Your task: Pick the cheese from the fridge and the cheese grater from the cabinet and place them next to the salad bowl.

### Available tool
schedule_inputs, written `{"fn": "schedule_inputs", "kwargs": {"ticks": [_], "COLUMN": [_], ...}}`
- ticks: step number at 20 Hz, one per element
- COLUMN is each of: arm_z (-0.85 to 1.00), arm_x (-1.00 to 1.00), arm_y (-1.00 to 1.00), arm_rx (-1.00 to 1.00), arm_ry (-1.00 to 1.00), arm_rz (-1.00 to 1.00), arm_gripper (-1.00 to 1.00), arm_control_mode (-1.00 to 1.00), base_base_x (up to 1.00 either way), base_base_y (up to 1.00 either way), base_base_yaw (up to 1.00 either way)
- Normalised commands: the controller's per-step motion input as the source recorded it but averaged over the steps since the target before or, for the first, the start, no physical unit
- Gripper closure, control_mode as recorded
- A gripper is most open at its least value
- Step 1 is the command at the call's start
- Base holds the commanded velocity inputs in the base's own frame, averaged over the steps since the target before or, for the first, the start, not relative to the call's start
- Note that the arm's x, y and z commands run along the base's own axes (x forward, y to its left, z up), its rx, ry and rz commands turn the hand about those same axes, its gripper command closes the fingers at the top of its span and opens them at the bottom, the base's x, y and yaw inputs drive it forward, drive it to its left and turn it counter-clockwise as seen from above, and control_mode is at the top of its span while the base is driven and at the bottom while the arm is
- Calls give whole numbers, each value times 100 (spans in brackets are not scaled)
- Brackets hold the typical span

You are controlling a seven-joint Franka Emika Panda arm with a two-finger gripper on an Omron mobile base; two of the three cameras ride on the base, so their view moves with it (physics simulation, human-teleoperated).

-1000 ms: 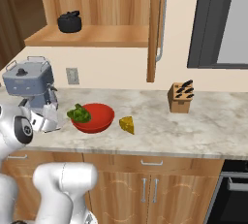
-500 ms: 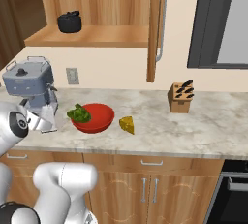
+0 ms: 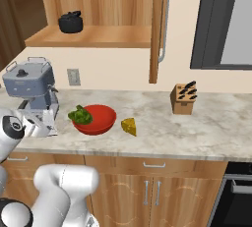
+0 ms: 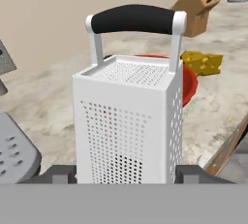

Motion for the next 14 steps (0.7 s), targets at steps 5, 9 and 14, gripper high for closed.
{"fn": "schedule_inputs", "kwargs": {"ticks": [5,9,14], "arm_z": [0,0,0], "arm_x": [0,5,21], "arm_y": [0,0,0], "arm_rx": [-3,-2,0], "arm_ry": [-4,0,0], "arm_rz": [-14,-14,-9], "arm_gripper": [100,100,100], "arm_control_mode": [-100,-100,-100], "base_base_x": [0,0,0], "base_base_y": [0,0,0], "base_base_yaw": [0,0,0]}}
